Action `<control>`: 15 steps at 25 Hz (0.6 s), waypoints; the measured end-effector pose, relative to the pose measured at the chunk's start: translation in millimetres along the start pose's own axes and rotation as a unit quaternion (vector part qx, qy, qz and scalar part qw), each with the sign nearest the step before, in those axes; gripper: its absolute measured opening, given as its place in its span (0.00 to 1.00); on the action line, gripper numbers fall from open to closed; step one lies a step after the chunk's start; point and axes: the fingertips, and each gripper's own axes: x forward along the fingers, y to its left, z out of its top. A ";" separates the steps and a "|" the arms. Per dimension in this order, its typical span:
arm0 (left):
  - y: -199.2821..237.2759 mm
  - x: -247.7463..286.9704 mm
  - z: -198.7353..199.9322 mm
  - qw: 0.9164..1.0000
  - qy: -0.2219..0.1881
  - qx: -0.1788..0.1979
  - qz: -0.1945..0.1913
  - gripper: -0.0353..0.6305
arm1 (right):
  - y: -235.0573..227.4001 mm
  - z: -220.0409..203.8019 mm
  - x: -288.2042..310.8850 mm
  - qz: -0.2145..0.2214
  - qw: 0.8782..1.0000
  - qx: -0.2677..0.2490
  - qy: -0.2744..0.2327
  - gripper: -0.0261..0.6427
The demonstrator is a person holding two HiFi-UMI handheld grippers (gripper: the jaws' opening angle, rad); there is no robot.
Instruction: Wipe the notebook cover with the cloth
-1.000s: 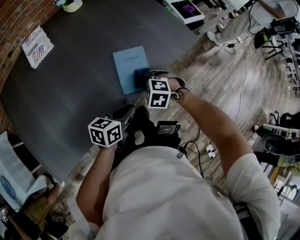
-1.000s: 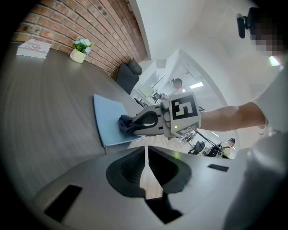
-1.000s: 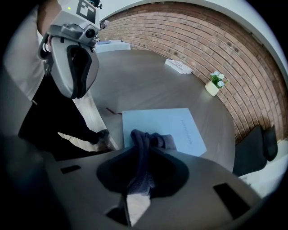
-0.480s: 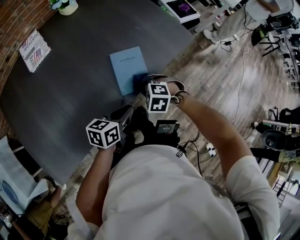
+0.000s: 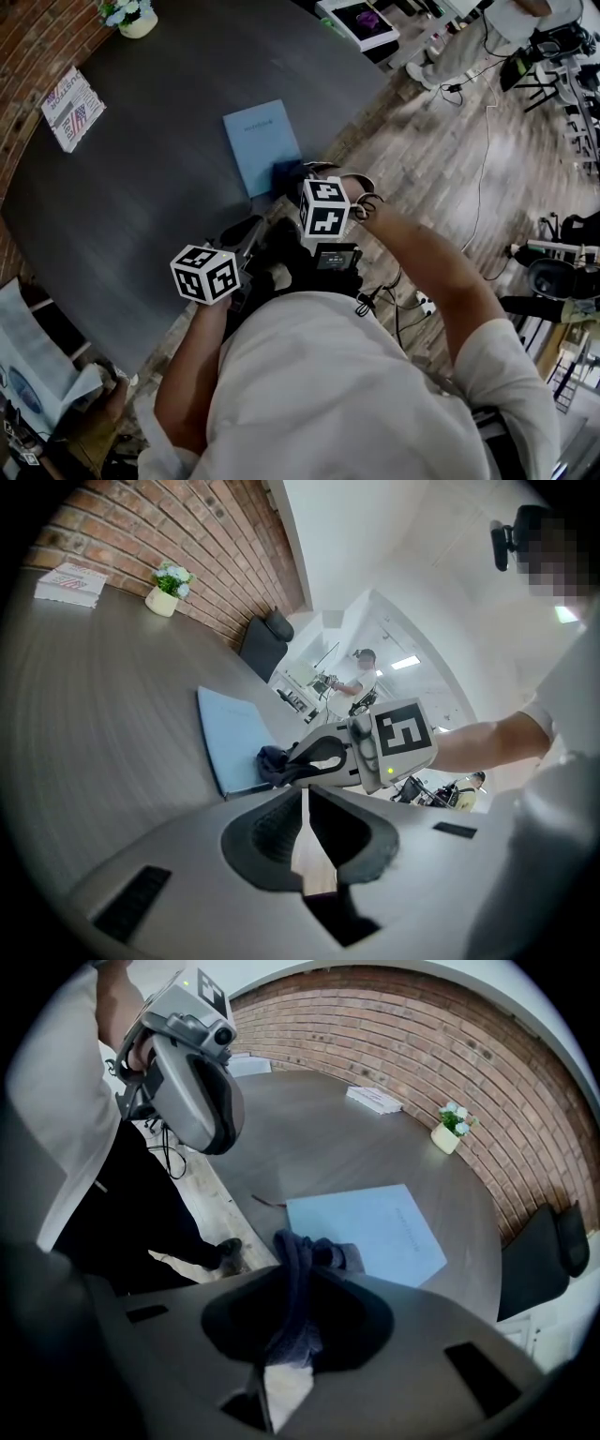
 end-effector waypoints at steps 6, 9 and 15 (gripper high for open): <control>3.2 -7.8 0.2 1.000 -0.003 -0.001 0.000 0.10 | 11.9 -0.5 -2.3 0.009 1.000 0.000 0.002 0.16; 3.7 -11.5 2.0 1.000 -0.004 -0.003 -0.002 0.10 | 18.1 1.3 -5.3 0.018 1.000 0.001 0.001 0.16; 0.6 -17.9 8.5 1.000 -0.010 0.000 -0.009 0.10 | 28.4 9.7 -23.1 0.025 1.000 0.001 -0.015 0.16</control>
